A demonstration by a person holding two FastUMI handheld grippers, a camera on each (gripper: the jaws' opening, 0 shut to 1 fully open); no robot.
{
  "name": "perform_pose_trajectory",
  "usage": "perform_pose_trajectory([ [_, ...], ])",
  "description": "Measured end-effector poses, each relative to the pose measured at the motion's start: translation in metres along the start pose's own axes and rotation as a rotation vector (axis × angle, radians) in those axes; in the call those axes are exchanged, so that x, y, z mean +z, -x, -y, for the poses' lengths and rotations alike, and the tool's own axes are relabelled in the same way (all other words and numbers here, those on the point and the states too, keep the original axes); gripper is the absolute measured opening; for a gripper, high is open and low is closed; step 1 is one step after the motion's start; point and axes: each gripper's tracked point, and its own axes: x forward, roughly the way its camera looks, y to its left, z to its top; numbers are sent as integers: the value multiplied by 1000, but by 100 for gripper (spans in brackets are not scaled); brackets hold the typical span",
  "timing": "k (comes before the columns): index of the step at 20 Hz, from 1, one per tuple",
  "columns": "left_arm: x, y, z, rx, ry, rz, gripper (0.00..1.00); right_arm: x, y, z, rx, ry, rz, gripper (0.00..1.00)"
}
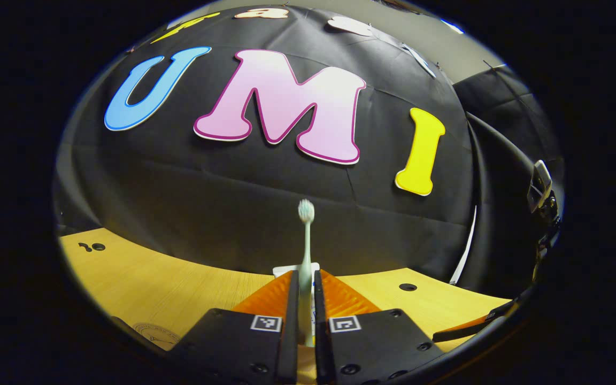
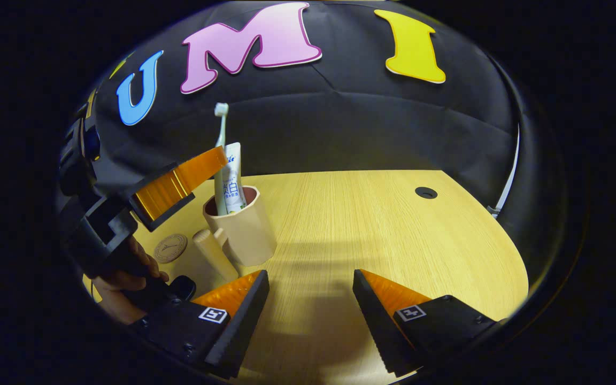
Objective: Put the toothbrush and toothpaste on the desktop into the cup, then pick up the cup and place it on the coaster on the desktop.
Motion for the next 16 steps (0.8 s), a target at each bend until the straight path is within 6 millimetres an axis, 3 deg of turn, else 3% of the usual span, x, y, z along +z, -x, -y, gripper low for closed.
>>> perform_pose_trajectory([
  [1, 0, 2, 1, -6, 2, -2, 32, -1, -1, 0, 0, 2, -4, 98],
  [2, -5, 4, 0, -4, -4, -15, 37, -2, -2, 0, -1, 1, -6, 98],
  [3, -7, 7, -1, -2, -14, -26, 62, 0, -2, 1, -3, -1, -1, 97],
  [4, -8, 12, -2, -3, -16, -34, 59, 3, -2, 1, -4, -4, 6, 97],
  [5, -7, 16, -4, 0, -11, -38, 82, 5, -3, 1, -6, -8, 11, 92],
  [7, -6, 31, -13, 18, 11, -46, 92, 10, -5, 3, -6, -16, 13, 97],
  [12, -21, 66, -41, 104, 52, -112, 94, 24, -6, -1, 6, 3, 26, 97],
  [13, -22, 75, -48, 127, 54, -133, 86, 31, -2, -2, 9, -1, 40, 97],
  [14, -20, 86, -54, 150, 60, -145, 95, 37, 0, -6, 16, -9, 44, 97],
  [16, -15, 112, -63, 190, 92, -171, 95, 46, 3, -18, 45, -17, 17, 98],
])
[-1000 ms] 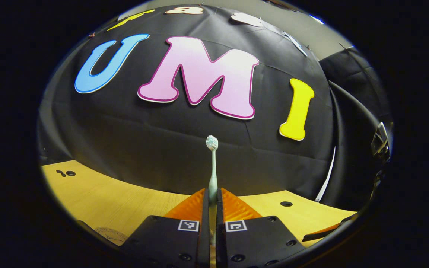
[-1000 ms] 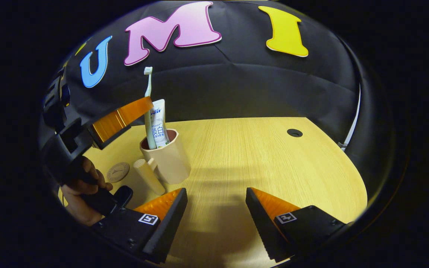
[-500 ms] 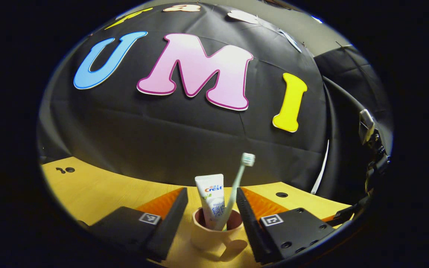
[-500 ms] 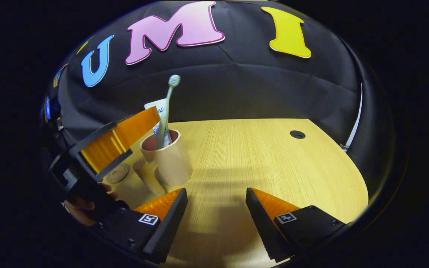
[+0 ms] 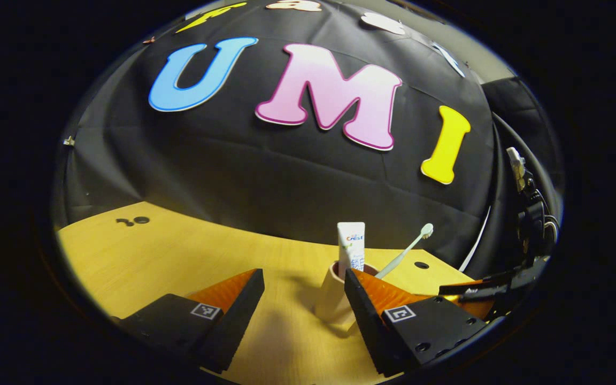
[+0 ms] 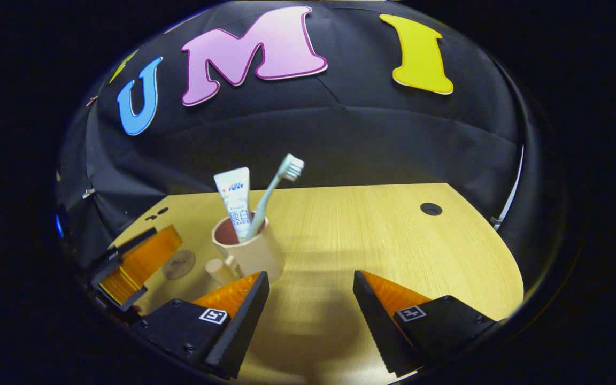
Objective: Put the toothbrush and toothpaste on the desktop into the cup, then pick up the cup and place it on the coaster on the desktop.
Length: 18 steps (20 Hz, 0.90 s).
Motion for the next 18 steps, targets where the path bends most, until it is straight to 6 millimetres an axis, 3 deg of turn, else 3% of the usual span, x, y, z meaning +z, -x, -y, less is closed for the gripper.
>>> perform_pose_trajectory([
  [7, 4, 77, -40, 105, 8, -58, 95, 44, -4, -39, 54, 10, -60, 98],
  [13, 25, 111, -66, 140, 7, -59, 95, 37, -13, -53, 4, -57, -225, 98],
  [18, 27, 134, -88, 182, 32, -80, 95, 11, -24, -70, -9, -69, -390, 98],
])
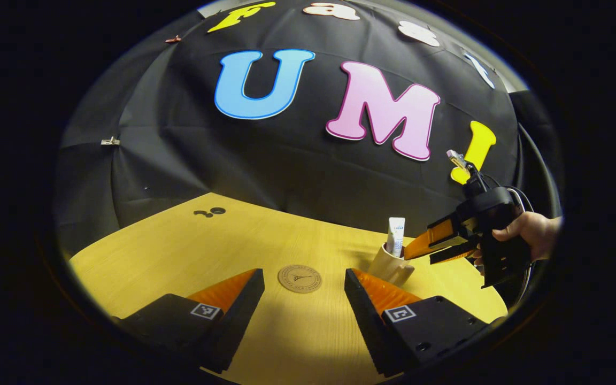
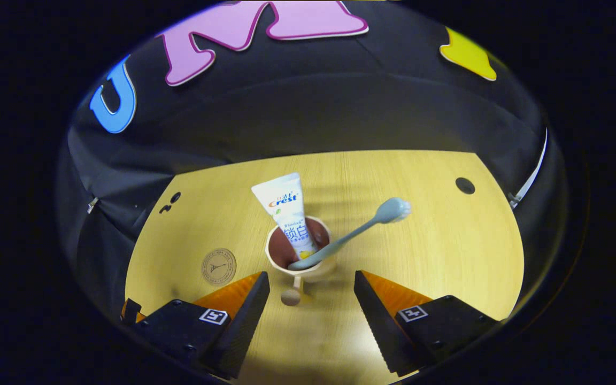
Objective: Put the toothbrush and toothpaste on the desktop into the cup, then pick up the cup and place it on the coaster on the desktop.
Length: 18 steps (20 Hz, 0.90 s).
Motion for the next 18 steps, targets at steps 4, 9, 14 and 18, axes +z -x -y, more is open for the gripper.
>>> perform_pose_trajectory([
  [4, -4, 9, -22, 32, 9, -31, 96, -16, -19, -11, 0, -33, -98, 98],
  [9, -11, 23, -58, 110, 66, -75, 96, -20, -52, -19, 14, -136, -220, 98],
  [14, -20, 36, -82, 168, 107, -104, 95, -33, -74, -15, -32, -54, -318, 97],
  [18, -22, 38, -83, 154, 107, -123, 96, -40, -80, -11, -61, -30, -343, 96],
])
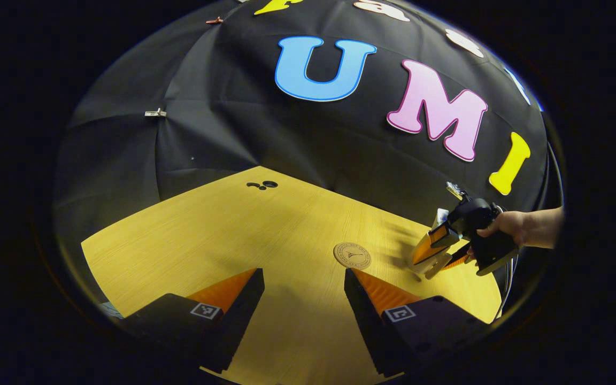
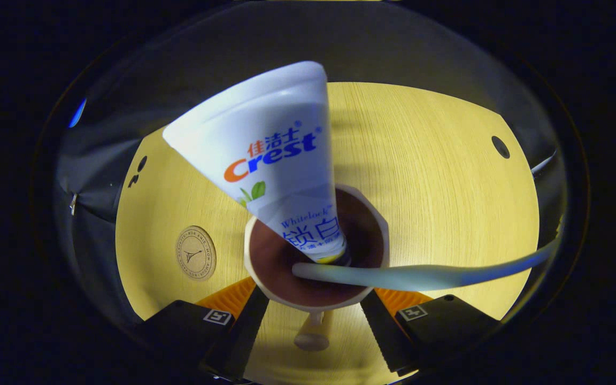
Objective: Put the toothbrush and toothpaste on the desktop into the cup, then pick up the cup and place it on the coaster on the desktop.
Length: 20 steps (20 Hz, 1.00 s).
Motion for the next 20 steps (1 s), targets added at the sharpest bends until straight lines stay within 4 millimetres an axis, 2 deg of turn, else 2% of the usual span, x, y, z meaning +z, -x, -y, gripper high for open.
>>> perform_pose_trajectory([
  [2, 0, 0, 3, -17, -9, -5, 95, -2, -1, 4, -17, 23, -6, 90],
  [4, 1, 2, 7, -34, -16, -6, 95, -2, -1, 6, -33, 33, -7, 69],
  [6, 0, 4, 11, -49, -21, -12, 95, -4, -4, 6, -41, 35, -13, 65],
  [7, -3, 5, 11, -53, -23, -19, 95, -6, -4, 5, -42, 35, -15, 67],
  [8, -6, 8, 11, -57, -22, -25, 95, -8, -4, 1, -35, 38, -23, 58],
  [10, -10, 11, 11, -60, -17, -34, 95, -9, -4, 2, -49, 68, -20, 28],
  [11, -12, 13, 9, -61, -13, -37, 95, -10, -6, 0, -46, 88, -12, 34],
  [17, -19, 25, -4, -49, -21, -44, 96, -16, 4, -12, -31, 214, 4, 30],
  [20, -20, 30, -11, -43, -30, -44, 95, -11, 12, -30, -19, 223, 42, 30],
])
